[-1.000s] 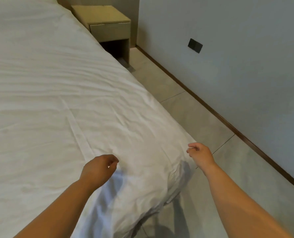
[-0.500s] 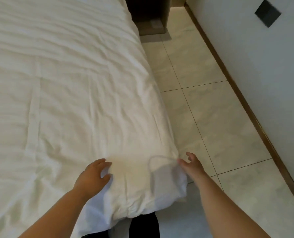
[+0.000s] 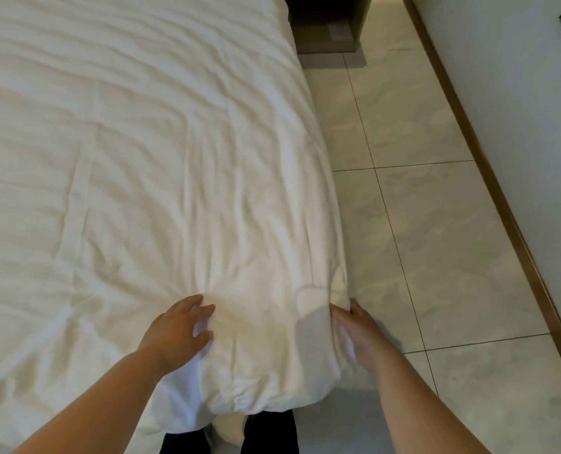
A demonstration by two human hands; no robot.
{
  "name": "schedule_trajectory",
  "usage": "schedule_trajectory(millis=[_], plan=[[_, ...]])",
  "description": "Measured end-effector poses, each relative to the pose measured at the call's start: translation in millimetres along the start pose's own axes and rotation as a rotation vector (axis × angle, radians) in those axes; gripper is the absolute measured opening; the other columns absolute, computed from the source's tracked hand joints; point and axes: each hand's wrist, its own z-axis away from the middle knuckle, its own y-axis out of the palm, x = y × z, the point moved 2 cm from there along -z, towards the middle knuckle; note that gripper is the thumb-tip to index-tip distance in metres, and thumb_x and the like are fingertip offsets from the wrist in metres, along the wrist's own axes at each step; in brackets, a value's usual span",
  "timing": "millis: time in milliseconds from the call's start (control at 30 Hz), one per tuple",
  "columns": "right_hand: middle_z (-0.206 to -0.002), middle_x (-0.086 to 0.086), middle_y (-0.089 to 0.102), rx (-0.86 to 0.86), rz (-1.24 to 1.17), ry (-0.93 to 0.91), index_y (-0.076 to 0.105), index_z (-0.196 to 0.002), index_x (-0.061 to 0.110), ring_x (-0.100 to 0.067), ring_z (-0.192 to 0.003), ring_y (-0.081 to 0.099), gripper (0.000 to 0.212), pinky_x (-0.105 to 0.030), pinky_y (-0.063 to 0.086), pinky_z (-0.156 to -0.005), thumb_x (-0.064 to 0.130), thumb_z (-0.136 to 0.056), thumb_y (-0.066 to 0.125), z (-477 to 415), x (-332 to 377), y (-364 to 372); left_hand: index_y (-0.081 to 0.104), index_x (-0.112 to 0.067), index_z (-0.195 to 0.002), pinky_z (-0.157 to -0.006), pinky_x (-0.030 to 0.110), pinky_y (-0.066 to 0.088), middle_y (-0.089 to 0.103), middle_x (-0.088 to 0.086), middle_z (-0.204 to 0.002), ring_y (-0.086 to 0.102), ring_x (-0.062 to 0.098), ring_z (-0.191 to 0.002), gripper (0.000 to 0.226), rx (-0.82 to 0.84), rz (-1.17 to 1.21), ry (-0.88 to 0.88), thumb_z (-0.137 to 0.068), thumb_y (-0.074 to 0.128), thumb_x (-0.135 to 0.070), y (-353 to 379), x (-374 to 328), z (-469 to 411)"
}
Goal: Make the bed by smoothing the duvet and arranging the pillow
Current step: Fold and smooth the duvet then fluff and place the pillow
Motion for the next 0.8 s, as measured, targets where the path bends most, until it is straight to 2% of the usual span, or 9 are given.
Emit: schedule_trajectory(millis=[100, 167, 233, 300, 367, 500, 600, 667, 800], plan=[[-0.107, -0.001, 0.063, 0.185, 0.276, -0.050, 0.050, -0.116, 0.021, -0.018, -0.096, 0.060, 0.032, -0.020, 0.049, -0.078, 0.006, -0.089, 0.055, 28, 10, 2, 0.034, -0.023, -0.141, -0.111, 0.025, 0.020, 0.017, -0.004, -0.155, 0.022, 0.013, -0.141, 0.051, 0.005, 0.260, -0.062, -0.093, 0.048, -0.034, 4, 1, 8], [-0.108, -0.002, 0.061, 0.186, 0.439, -0.145, 0.047, -0.124, 0.013, -0.017, -0.097, 0.059, 0.039, -0.020, 0.048, -0.078, 0.003, -0.087, 0.055, 50, 20, 10, 0.047, -0.018, -0.132, -0.107, 0.023, 0.026, 0.035, -0.001, -0.147, 0.036, 0.015, -0.133, 0.042, 0.003, 0.534, -0.097, -0.092, 0.052, -0.028, 3, -1, 21], [-0.115, -0.001, 0.059, 0.159, 0.561, -0.244, 0.044, -0.130, 0.014, -0.016, -0.106, 0.056, 0.049, -0.026, 0.046, -0.088, 0.013, -0.082, 0.057, 78, 29, 27, 0.053, -0.018, -0.126, -0.095, 0.018, 0.031, 0.052, -0.003, -0.132, 0.049, 0.012, -0.117, 0.034, 0.004, 0.697, -0.063, -0.094, 0.049, -0.026, -4, -12, 40], [-0.119, 0.004, 0.059, 0.168, 0.673, -0.340, 0.044, -0.128, 0.027, -0.015, -0.112, 0.055, 0.056, -0.027, 0.044, -0.096, 0.027, -0.072, 0.051, 113, 35, 56, 0.058, -0.023, -0.117, -0.084, 0.015, 0.039, 0.061, -0.004, -0.118, 0.058, 0.009, -0.098, 0.025, -0.011, 0.821, 0.000, -0.095, 0.045, -0.027, -19, -25, 59], [-0.123, 0.008, 0.058, 0.223, 0.746, -0.429, 0.040, -0.127, 0.042, -0.013, -0.114, 0.053, 0.050, -0.023, 0.041, -0.095, 0.024, -0.081, 0.049, 145, 34, 95, 0.061, -0.025, -0.097, -0.073, 0.013, 0.045, 0.066, -0.007, -0.100, 0.062, 0.005, -0.086, 0.020, -0.015, 0.949, 0.038, -0.094, 0.043, -0.034, -35, -32, 77], [-0.138, 0.002, 0.047, 0.305, 0.909, -0.557, 0.020, -0.143, 0.033, -0.015, -0.125, 0.045, 0.058, -0.018, 0.034, -0.095, 0.021, -0.092, 0.044, 191, 11, 183, 0.062, -0.013, -0.075, -0.054, 0.018, 0.048, 0.063, -0.002, -0.067, 0.061, 0.009, -0.059, 0.018, -0.065, 1.082, -0.008, -0.084, 0.061, -0.029, -65, 9, 110], [-0.147, -0.002, 0.032, 0.401, 1.034, -0.632, 0.014, -0.145, 0.023, -0.017, -0.134, 0.033, 0.065, -0.024, 0.026, -0.107, 0.020, -0.090, 0.049, 210, -27, 248, 0.062, -0.005, -0.077, -0.045, 0.018, 0.043, 0.061, 0.002, -0.060, 0.057, 0.014, -0.052, 0.010, -0.167, 1.154, -0.092, -0.081, 0.060, -0.015, -68, 85, 137], [-0.151, 0.002, 0.022, 0.401, 1.130, -0.659, 0.002, -0.147, 0.025, -0.018, -0.138, 0.025, 0.078, -0.026, 0.021, -0.112, 0.025, -0.088, 0.053, 219, -58, 289, 0.061, 0.000, -0.084, -0.038, 0.015, 0.041, 0.061, 0.004, -0.059, 0.055, 0.015, -0.051, 0.011, -0.203, 1.211, -0.141, -0.086, 0.053, -0.008, -63, 136, 154], [-0.146, 0.006, 0.027, 0.105, 1.253, -0.585, -0.012, -0.146, 0.029, -0.018, -0.131, 0.036, 0.086, -0.026, 0.029, -0.106, 0.032, -0.089, 0.052, 215, -110, 335, 0.056, 0.007, -0.109, -0.045, 0.021, 0.046, 0.064, 0.014, -0.084, 0.059, 0.024, -0.070, 0.029, -0.226, 1.267, -0.150, -0.088, 0.052, -0.013, -64, 215, 179]])
